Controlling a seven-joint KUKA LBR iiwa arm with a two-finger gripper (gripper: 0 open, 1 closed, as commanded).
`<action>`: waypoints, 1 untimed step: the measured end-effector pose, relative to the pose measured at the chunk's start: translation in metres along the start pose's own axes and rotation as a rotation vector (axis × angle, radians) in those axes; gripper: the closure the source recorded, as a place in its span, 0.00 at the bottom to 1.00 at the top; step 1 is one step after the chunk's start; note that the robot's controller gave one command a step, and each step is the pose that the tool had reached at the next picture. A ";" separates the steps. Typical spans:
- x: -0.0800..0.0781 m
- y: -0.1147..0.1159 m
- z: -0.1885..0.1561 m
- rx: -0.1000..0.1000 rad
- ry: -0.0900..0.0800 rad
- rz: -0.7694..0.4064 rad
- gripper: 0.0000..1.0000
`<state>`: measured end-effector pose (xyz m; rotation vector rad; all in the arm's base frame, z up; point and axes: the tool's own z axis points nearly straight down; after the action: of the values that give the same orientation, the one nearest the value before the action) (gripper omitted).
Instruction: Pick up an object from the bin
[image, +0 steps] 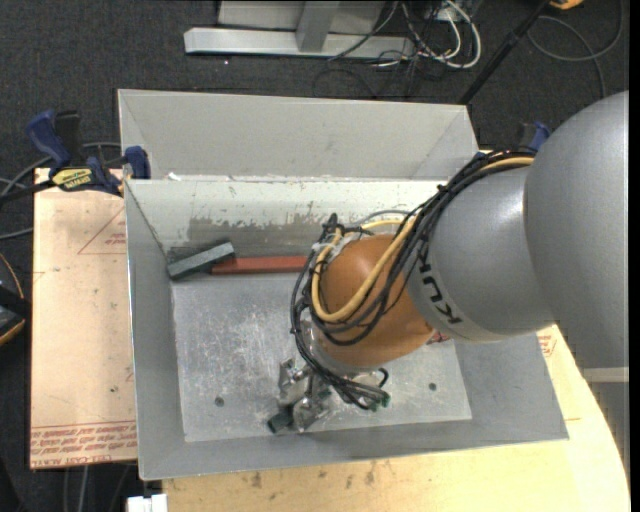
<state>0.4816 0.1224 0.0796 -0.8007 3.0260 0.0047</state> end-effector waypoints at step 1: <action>0.000 0.000 0.000 0.000 0.000 0.000 1.00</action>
Offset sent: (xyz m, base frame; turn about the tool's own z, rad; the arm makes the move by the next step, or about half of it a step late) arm 0.0115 0.0024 0.0820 -0.0078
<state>0.4816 0.1224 0.0796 -0.8012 3.0259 0.0048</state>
